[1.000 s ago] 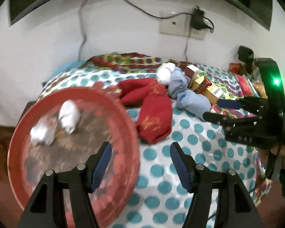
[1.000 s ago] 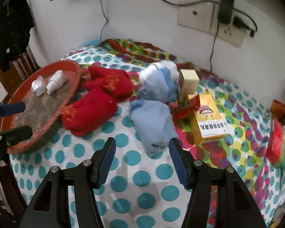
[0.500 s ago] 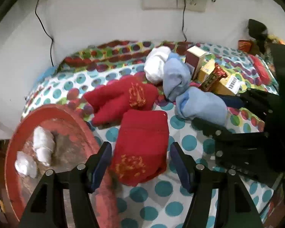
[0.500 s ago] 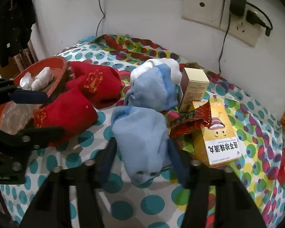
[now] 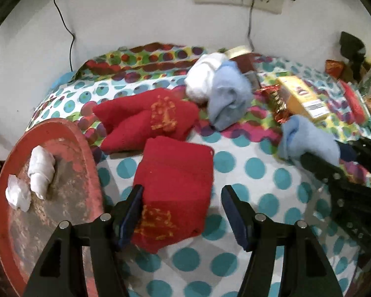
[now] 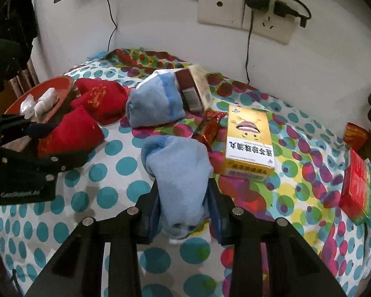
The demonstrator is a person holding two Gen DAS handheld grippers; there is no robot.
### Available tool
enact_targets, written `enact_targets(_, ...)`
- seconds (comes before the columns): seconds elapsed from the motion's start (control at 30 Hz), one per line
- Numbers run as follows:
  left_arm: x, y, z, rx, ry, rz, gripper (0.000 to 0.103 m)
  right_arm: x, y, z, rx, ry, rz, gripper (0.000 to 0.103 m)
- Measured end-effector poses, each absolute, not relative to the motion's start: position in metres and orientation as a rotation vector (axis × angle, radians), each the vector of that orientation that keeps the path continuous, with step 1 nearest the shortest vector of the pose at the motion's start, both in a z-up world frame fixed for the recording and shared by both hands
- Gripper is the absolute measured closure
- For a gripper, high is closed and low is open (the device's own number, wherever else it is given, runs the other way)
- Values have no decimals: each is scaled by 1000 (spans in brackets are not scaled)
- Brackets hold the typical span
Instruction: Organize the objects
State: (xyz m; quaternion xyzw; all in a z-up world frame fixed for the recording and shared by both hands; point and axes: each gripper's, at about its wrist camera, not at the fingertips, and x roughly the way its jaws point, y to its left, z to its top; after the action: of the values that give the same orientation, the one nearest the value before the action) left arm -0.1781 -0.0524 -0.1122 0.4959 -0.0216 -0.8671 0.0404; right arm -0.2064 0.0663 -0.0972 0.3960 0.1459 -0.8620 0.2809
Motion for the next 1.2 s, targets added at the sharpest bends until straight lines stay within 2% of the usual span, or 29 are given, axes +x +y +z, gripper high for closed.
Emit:
enact_targets(0.07, -169, -45, -106, 1479, -79, -2696, 67, -205, 67, -97, 1057, 387, -2313, 71)
enact_targets(0.17, -158, -44, -99, 1447, -57, -2719, 79, -206, 69, -98, 1058, 366, -2316, 69)
enact_targets(0.27, -146, -50, -96, 1427, 15, -2747, 82, -206, 69, -102, 1079, 350, -2316, 66)
enact_targets(0.43, -138, -52, -92, 1404, 20, -2787, 82, -208, 65, -106, 1108, 372, -2310, 59)
enact_targets(0.5, -141, -52, -86, 1380, -7, -2783, 78, -207, 65, -107, 1110, 375, -2311, 58)
enact_targets(0.57, -147, -52, -86, 1394, -5, -2775, 57, -207, 65, -107, 1113, 371, -2309, 56)
enact_targets(0.63, -157, -56, -91, 1428, 14, -2730, 53, -207, 65, -108, 1116, 364, -2300, 52)
enact_targets(0.8, -175, -51, -108, 1496, -69, -2674, 51, -208, 65, -109, 1120, 358, -2296, 49)
enact_targets(0.87, -177, -47, -113, 1498, -79, -2688, 45, -208, 64, -109, 1122, 360, -2294, 47)
enact_targets(0.93, -180, -42, -118, 1492, -90, -2702, 45, -208, 63, -110, 1128, 376, -2297, 45)
enact_targets(1.07, -178, -31, -125, 1441, -213, -2688, 45, -210, 64, -111, 1144, 364, -2305, 39)
enact_targets(1.2, -175, -36, -127, 1399, -154, -2710, 44, -212, 64, -111, 1154, 368, -2318, 32)
